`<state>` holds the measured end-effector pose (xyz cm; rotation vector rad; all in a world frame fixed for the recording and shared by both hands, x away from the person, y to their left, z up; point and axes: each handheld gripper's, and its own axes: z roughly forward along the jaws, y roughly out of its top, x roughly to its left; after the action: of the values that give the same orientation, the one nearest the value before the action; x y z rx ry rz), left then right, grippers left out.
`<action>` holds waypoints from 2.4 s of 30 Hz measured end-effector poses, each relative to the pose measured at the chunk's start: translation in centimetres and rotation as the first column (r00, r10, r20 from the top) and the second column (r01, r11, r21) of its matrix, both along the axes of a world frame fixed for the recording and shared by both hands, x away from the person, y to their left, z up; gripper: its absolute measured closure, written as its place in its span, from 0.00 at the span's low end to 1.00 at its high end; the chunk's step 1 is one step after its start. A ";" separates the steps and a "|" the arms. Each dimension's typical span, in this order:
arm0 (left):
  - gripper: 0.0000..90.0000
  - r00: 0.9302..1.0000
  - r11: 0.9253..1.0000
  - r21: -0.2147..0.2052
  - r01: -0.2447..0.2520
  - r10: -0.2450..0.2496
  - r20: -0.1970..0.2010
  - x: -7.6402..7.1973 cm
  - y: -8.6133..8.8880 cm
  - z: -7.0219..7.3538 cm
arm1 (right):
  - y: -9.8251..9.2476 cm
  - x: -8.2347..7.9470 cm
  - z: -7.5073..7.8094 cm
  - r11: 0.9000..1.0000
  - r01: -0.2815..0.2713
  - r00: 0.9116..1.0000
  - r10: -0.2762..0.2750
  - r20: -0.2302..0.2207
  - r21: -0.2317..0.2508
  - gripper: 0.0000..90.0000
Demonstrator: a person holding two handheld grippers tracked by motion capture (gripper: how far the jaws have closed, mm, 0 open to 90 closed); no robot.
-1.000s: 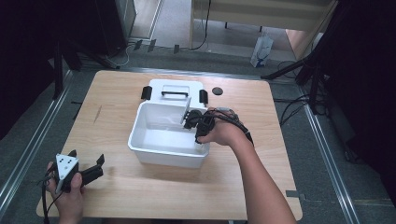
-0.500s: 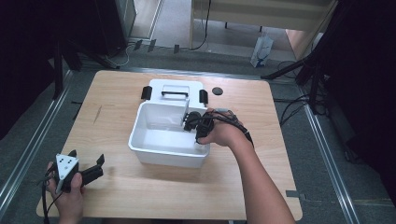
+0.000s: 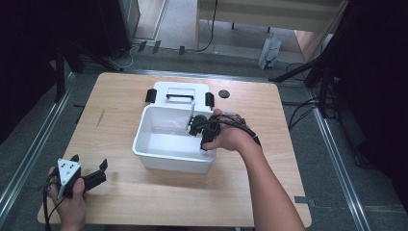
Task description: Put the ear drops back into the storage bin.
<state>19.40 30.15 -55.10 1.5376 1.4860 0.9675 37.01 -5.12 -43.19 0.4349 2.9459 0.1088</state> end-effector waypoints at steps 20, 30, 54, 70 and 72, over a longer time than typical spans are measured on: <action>0.08 1.000 1.000 0.001 0.001 -0.001 -0.002 0.0 0.0 0.0 | -1.4 -1.5 5.7 0.993 0.044 0.988 -0.059 0.143 0.106 0.01; 0.08 1.000 1.000 0.007 0.000 0.000 -0.005 0.0 0.0 0.0 | -4.8 -1.9 7.2 0.986 0.119 0.976 -0.137 0.167 0.116 0.00; 0.08 1.000 1.000 0.006 0.000 0.000 -0.003 0.0 -0.1 0.0 | -14.4 -3.9 3.3 0.945 0.281 0.945 -0.303 0.124 0.168 0.00; 0.08 1.000 1.000 0.013 0.002 -0.002 -0.002 0.0 -0.1 0.0 | -21.4 -7.2 -2.1 0.849 0.432 0.855 -0.493 0.160 0.305 0.00; 0.08 1.000 1.000 0.013 0.002 -0.002 -0.002 0.0 -0.1 0.0 | -22.2 -7.8 -2.9 0.827 0.451 0.837 -0.522 0.162 0.337 0.00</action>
<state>19.38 30.04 -55.09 1.5499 1.4821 0.9765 29.24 -27.36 -46.09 1.1198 2.4790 0.4890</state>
